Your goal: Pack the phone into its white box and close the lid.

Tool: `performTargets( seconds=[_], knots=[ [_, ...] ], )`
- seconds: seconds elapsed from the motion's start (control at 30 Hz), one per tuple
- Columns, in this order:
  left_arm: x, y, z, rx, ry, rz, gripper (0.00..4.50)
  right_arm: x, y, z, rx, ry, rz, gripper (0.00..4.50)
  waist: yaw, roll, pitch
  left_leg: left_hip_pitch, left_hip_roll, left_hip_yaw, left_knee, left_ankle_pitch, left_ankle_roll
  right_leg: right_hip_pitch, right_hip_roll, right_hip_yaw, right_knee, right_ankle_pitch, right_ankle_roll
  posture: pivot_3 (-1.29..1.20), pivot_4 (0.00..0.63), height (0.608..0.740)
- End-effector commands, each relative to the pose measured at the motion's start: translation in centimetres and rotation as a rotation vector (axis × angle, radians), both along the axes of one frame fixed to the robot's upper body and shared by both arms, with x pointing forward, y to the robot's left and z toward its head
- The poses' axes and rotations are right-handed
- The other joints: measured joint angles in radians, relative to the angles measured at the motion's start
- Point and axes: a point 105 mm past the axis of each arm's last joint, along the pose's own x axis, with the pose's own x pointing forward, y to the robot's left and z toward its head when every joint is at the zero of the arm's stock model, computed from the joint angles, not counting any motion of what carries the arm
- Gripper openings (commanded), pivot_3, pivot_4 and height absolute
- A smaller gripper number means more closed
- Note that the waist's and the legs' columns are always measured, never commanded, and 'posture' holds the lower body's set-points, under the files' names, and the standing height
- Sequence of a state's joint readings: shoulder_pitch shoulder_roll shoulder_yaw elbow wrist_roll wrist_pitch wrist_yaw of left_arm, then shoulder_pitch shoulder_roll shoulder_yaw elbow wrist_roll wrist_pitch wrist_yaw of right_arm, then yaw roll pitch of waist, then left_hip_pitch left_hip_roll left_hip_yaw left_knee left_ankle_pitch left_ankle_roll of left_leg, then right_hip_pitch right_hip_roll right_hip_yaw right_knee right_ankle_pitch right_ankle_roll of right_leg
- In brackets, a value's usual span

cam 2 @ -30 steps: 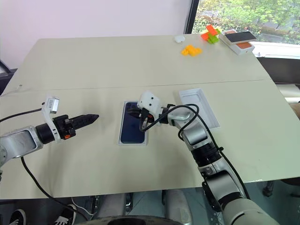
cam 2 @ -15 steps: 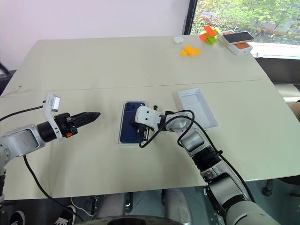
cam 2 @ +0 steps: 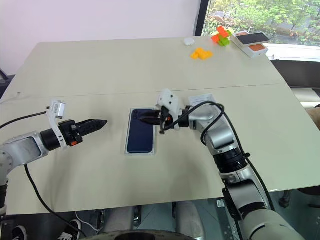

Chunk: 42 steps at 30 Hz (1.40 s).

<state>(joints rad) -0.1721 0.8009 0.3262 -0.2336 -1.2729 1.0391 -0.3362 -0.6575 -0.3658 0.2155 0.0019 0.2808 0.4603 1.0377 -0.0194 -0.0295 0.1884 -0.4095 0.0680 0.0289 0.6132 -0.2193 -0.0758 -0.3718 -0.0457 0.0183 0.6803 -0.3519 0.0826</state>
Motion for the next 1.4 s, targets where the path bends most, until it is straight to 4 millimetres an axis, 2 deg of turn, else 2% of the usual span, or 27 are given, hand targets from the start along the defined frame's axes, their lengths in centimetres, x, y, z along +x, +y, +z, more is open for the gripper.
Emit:
performTargets(
  seconds=[0.03, 0.13, 0.33, 0.4, 0.43, 0.47, 0.5, 0.6, 0.63, 0.67, 0.8, 0.97, 1.13, 1.4],
  knots=[
    [0.0, -0.1, 0.6, -0.009, -0.022, -0.017, 2.59, 0.3, -0.3, 0.6, 0.027, -0.038, -0.027, 2.96, 0.001, 0.0, 0.0, 0.0, 0.0, 0.0, 0.0, 0.0, 0.0, 0.0, 0.0, 0.0, 0.0, 0.0, 0.0, 0.0, 0.15, 0.74],
    [-0.2, -0.1, 0.3, 0.024, -0.024, -0.03, 2.59, 0.1, -0.6, -0.5, -0.061, -0.103, -0.013, 4.44, 0.001, 0.0, 0.0, 0.0, 0.0, 0.0, 0.0, 0.0, 0.0, 0.0, 0.0, 0.0, 0.0, 0.0, 0.0, 0.0, 0.15, 0.74],
    [0.0, 0.2, 0.1, 0.054, -0.033, -0.038, 2.59, 0.6, -1.0, -0.7, -0.082, -0.135, -0.029, 4.44, -0.002, 0.0, 0.0, 0.0, 0.0, 0.001, 0.001, 0.0, 0.0, -0.001, 0.0, 0.0, 0.0, 0.0, 0.0, 0.0, 0.15, 0.74],
    [0.0, 0.0, -0.2, 0.047, -0.031, -0.054, 2.59, 0.7, -1.3, -0.8, -0.09, -0.137, -0.029, 3.94, -0.001, 0.0, 0.0, 0.0, 0.0, 0.001, 0.0, 0.0, 0.0, -0.001, 0.0, 0.0, 0.0, 0.0, 0.0, 0.0, 0.15, 0.74],
    [0.2, 0.1, -0.4, 0.042, -0.026, -0.042, 2.33, 1.0, -1.5, -0.8, -0.083, -0.13, -0.051, 3.52, 0.0, 0.0, 0.0, 0.0, 0.0, 0.001, 0.0, 0.0, 0.0, -0.001, 0.0, 0.0, 0.0, 0.0, 0.0, 0.0, 0.15, 0.74],
    [0.4, 0.2, -0.5, 0.041, -0.017, -0.038, 2.06, 1.2, -1.7, -0.7, -0.077, -0.128, -0.065, 3.17, 0.0, 0.0, 0.0, 0.0, 0.0, 0.001, 0.0, 0.0, 0.0, -0.001, 0.0, 0.0, 0.0, 0.0, 0.0, 0.0, 0.15, 0.74],
    [0.4, 0.0, -0.6, 0.058, -0.024, -0.05, 1.74, 1.3, -1.9, -0.8, -0.084, -0.132, -0.07, 2.6, 0.0, 0.0, 0.0, 0.0, 0.0, 0.001, 0.0, 0.0, 0.0, -0.001, 0.0, 0.0, 0.0, 0.0, 0.0, 0.0, 0.15, 0.74],
    [0.8, 0.0, -1.1, 0.095, -0.023, -0.052, 0.2, 1.0, -2.9, -2.2, -0.16, -0.144, -0.047, 1.0, 0.002, 0.0, 0.0, 0.0, 0.0, 0.001, 0.001, 0.0, 0.0, -0.001, 0.0, 0.0, 0.0, 0.0, 0.0, 0.0, 0.15, 0.74],
    [0.9, -0.2, -1.6, 0.132, -0.021, -0.06, 0.0, 1.1, -3.3, -2.6, -0.169, -0.133, -0.058, 0.48, 0.005, 0.0, 0.0, 0.0, 0.0, 0.001, 0.001, 0.0, 0.0, 0.0, 0.0, 0.0, 0.0, 0.0, 0.0, 0.0, 0.15, 0.74],
    [1.0, -0.3, -2.0, 0.159, -0.022, -0.07, 0.0, 1.2, -3.6, -2.8, -0.171, -0.125, -0.067, 0.06, 0.004, 0.0, 0.0, 0.0, -0.001, 0.002, 0.001, 0.0, 0.0, 0.0, 0.0, 0.0, 0.0, 0.0, 0.0, 0.0, 0.15, 0.74],
    [1.1, -2.5, -3.5, 0.171, -0.005, -0.123, 0.0, 1.4, -5.0, -5.1, -0.314, -0.183, -0.083, 0.06, 0.004, 0.0, 0.0, 0.0, -0.001, 0.002, 0.001, 0.0, 0.0, 0.0, 0.0, 0.0, 0.0, 0.0, 0.0, 0.0, 0.15, 0.74],
    [1.9, -4.2, -4.7, 0.213, -0.007, -0.122, 0.0, 1.0, -5.2, -6.8, -0.383, -0.206, -0.073, 0.06, 0.0, 0.0, 0.0, -0.001, 0.0, 0.004, 0.001, 0.0, 0.0, 0.0, 0.001, 0.0, 0.001, 0.0, 0.0, 0.0, 0.15, 0.74],
    [2.6, -6.2, -4.7, 0.193, -0.013, -0.157, 0.0, 0.9, -4.6, -7.1, -0.367, -0.189, -0.08, 0.06, 0.002, 0.0, 0.0, 0.0, 0.0, 0.004, 0.002, 0.0, 0.0, 0.0, 0.001, 0.0, 0.001, 0.0, 0.0, 0.0, 0.15, 0.74],
    [2.1, -8.5, -5.4, 0.164, -0.001, -0.222, 0.0, 0.3, -3.6, -7.2, -0.348, -0.187, -0.063, 0.06, 0.004, 0.0, 0.0, 0.0, 0.0, 0.003, 0.003, 0.0, 0.0, 0.002, 0.001, -0.001, 0.001, 0.0, 0.0, 0.0, 0.15, 0.74]
  ],
)
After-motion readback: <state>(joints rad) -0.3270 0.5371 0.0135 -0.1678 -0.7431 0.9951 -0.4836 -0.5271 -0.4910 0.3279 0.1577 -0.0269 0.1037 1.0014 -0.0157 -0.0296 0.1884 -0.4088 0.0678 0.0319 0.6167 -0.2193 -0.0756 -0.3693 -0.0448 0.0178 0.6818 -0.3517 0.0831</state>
